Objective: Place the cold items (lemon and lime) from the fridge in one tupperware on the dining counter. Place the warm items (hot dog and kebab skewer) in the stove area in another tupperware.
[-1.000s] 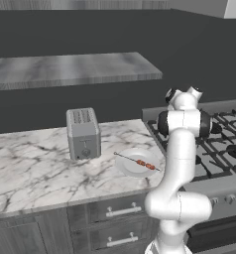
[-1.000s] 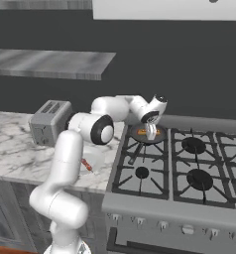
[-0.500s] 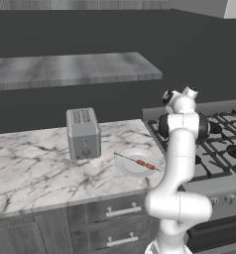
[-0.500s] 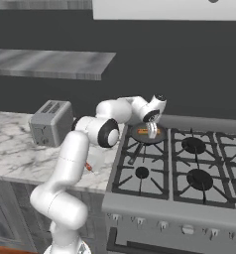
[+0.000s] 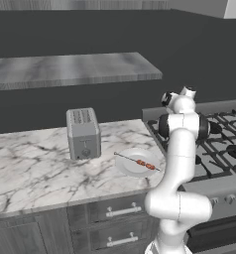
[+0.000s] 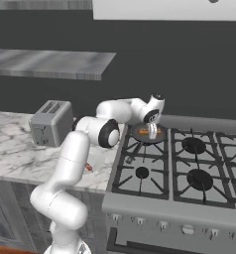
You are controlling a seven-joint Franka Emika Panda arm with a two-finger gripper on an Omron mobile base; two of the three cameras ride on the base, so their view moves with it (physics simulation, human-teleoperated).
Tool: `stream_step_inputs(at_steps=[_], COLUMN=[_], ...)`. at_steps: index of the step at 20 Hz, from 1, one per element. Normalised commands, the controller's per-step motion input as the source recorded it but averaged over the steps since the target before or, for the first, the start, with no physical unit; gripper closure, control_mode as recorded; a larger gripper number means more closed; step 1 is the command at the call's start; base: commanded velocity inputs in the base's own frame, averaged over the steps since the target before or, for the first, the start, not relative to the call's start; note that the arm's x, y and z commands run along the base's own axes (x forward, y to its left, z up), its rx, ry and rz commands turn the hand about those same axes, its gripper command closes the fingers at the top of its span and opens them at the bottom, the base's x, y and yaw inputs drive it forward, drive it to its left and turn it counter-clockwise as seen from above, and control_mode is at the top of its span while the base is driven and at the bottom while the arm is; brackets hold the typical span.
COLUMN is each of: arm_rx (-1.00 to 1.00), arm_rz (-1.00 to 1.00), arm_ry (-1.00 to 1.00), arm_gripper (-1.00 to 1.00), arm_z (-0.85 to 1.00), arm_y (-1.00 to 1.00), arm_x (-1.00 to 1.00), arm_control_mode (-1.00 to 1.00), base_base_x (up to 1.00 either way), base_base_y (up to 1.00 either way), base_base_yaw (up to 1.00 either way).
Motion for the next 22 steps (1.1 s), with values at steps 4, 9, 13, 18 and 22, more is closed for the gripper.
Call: stream_step_inputs(at_steps=[4,9,13,18,22], arm_rx=[-0.01,0.00,0.07,0.04,0.00], arm_rz=[-0.11,-0.04,0.00,0.00,0.01], arm_ry=[0.00,-0.06,-0.32,-0.28,-0.16], arm_gripper=[1.00,1.00,1.00,1.00,1.00], arm_z=[-0.62,-0.09,0.90,0.79,0.39], arm_y=[0.00,-0.08,-0.34,-0.32,-0.05], arm_x=[-0.30,-0.39,-0.64,-0.97,-1.00], arm_control_mode=[-1.00,-1.00,-1.00,-1.00,-1.00], base_base_x=[0.00,0.00,0.00,0.00,0.00], base_base_y=[0.00,0.00,0.00,0.00,0.00], base_base_yaw=[0.00,0.00,0.00,0.00,0.00])
